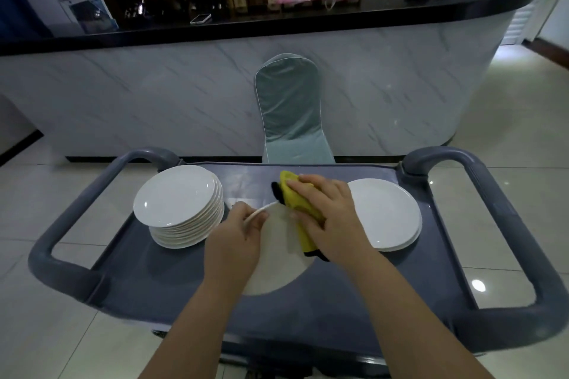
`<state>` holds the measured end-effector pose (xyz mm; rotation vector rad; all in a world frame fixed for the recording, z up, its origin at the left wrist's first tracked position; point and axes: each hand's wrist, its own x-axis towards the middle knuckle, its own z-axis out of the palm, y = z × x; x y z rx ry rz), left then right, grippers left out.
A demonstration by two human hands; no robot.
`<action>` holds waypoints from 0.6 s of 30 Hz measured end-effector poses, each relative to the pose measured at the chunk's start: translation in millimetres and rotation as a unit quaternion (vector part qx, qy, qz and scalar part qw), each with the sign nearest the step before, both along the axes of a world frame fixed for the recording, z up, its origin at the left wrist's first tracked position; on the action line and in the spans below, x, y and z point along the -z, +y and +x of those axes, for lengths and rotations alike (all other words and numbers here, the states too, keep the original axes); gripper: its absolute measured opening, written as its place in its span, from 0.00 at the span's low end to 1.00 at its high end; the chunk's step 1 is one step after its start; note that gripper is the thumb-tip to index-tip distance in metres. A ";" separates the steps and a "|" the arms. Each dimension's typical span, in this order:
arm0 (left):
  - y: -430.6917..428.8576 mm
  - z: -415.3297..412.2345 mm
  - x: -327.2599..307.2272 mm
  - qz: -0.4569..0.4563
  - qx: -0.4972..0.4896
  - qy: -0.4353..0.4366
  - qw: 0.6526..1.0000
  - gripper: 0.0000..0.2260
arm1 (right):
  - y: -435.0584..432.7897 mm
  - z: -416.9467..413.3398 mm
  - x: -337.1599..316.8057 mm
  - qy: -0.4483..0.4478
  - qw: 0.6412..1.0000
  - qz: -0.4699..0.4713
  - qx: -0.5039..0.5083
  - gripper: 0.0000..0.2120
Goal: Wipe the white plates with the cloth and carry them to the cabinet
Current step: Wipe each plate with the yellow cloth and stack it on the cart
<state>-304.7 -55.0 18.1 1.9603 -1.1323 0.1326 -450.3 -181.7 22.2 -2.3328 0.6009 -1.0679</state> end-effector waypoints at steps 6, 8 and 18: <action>12.1 12.4 -21.1 -0.069 0.018 -0.043 0.997 0.11 | -13.7 -20.4 6.2 0.009 0.988 0.151 0.016 0.23; 6.0 12.0 -27.8 -0.031 0.037 -0.103 0.993 0.11 | 3.6 -6.4 -2.0 -0.001 0.996 0.088 0.029 0.20; 4.7 15.7 -32.9 -0.026 0.052 -0.134 0.989 0.14 | 9.7 1.7 -8.1 -0.007 0.996 0.075 0.051 0.20</action>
